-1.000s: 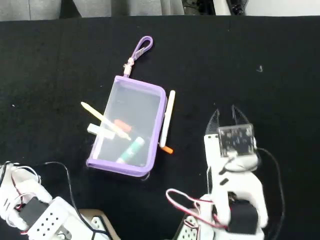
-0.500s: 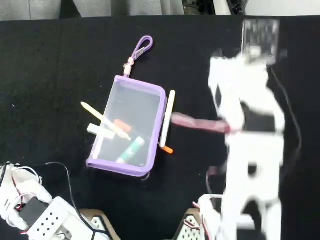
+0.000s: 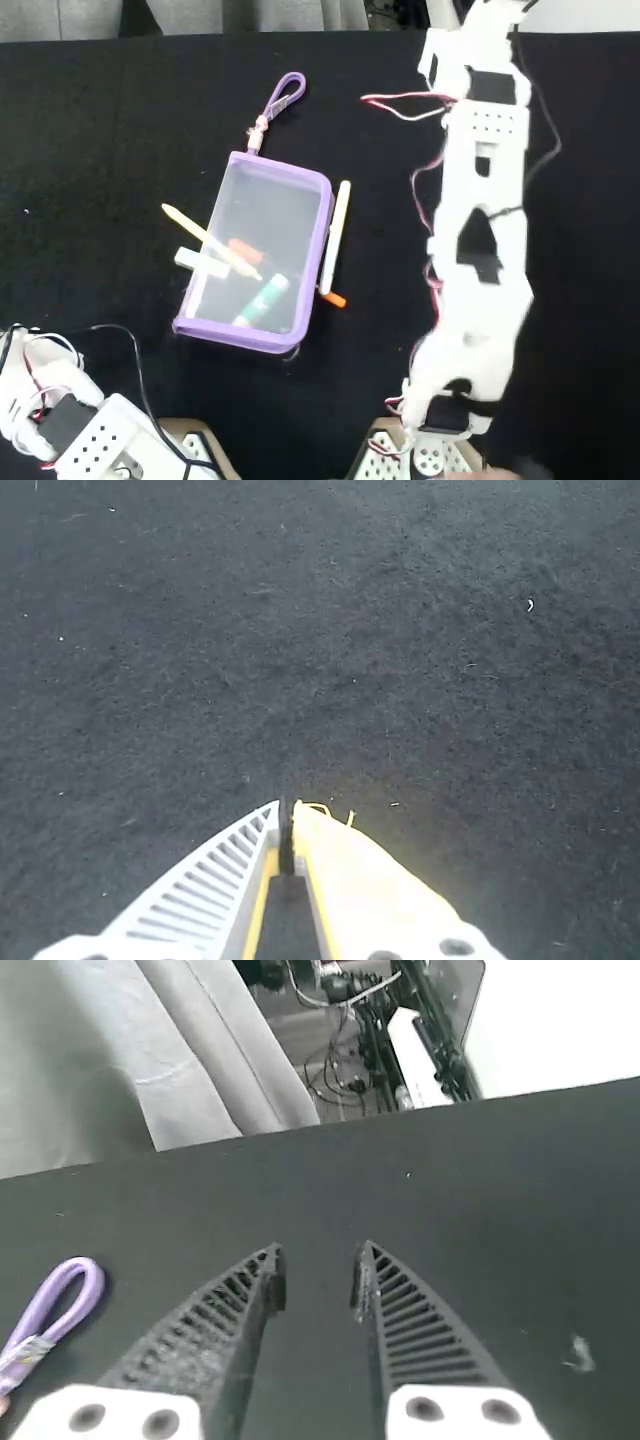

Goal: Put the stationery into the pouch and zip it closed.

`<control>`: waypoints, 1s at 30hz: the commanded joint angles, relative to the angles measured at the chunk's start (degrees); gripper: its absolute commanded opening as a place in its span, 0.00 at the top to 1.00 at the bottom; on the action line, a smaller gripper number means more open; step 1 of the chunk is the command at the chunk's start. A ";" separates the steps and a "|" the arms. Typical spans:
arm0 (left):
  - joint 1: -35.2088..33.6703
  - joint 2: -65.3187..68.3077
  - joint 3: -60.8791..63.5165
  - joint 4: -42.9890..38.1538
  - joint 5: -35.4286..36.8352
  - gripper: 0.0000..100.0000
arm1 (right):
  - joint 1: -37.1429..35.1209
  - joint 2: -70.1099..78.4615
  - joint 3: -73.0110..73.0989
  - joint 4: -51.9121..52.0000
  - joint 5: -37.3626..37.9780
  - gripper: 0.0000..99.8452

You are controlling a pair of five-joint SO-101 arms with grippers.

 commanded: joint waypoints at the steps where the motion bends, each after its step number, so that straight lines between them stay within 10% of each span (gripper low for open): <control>1: -0.57 -0.09 1.10 0.09 0.35 0.97 | -1.93 13.23 -21.49 3.52 1.32 0.88; 9: -0.48 -0.18 1.10 0.09 0.53 0.97 | -7.91 34.59 -47.08 3.52 24.35 0.88; 30: 4.70 -0.26 1.10 2.11 0.18 0.97 | -15.56 6.64 -50.77 45.63 10.55 0.88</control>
